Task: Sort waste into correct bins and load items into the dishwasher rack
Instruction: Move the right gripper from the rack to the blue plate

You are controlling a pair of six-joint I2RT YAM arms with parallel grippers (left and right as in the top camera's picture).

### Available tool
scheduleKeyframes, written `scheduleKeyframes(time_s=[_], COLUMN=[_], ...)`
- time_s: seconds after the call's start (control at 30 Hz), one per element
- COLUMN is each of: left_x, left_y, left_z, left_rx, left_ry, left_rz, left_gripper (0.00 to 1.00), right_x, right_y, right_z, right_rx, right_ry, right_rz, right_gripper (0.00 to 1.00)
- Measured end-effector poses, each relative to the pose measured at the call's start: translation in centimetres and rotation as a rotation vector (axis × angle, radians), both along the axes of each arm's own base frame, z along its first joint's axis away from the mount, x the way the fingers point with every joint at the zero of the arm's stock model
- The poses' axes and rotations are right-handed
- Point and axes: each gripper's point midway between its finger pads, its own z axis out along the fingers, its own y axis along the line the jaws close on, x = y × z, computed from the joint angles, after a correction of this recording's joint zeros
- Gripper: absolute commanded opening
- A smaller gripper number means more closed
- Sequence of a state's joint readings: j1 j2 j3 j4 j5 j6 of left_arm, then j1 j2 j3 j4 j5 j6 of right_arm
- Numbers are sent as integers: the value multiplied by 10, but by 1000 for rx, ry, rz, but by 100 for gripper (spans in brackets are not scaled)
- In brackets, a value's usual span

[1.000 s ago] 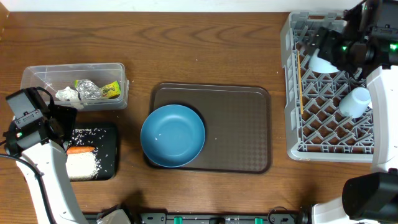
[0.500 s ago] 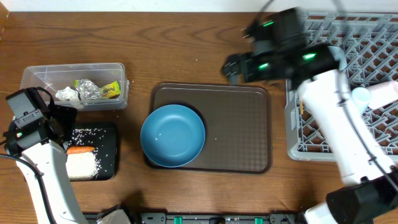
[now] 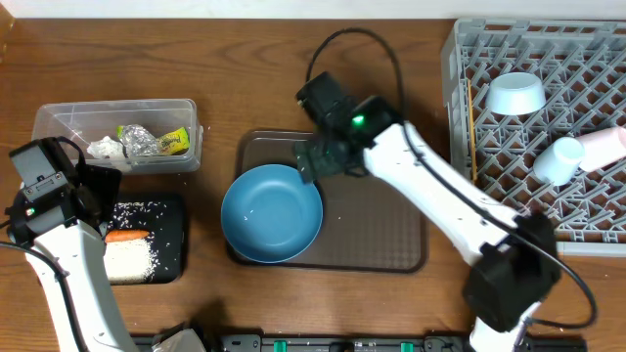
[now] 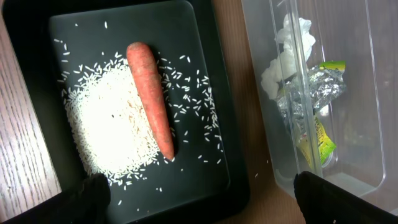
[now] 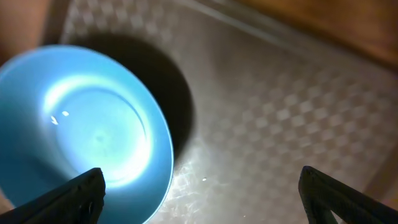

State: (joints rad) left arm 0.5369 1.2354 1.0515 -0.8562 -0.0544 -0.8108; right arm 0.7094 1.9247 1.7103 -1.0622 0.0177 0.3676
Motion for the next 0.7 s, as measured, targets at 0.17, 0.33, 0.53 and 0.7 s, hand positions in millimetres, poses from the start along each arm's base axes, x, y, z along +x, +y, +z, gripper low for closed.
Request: scheduleKeyframes(time_s=[0.17, 0.33, 0.53, 0.7], left_x=[0, 0, 0, 0], left_y=[0, 0, 0, 0], left_z=[0, 0, 0, 0], left_rx=[0, 0, 0, 0], left_ry=[0, 0, 0, 0], left_rz=[0, 0, 0, 0], left_gripper=[98, 98, 98, 98], right_x=[-10, -13, -19, -21], right_y=[10, 13, 17, 31], right_z=[-21, -25, -26, -24], right_rx=[-32, -40, -43, -19], right_ry=[41, 51, 54, 31], right_rz=[27, 34, 50, 76], right_gripper=[99, 99, 99, 99])
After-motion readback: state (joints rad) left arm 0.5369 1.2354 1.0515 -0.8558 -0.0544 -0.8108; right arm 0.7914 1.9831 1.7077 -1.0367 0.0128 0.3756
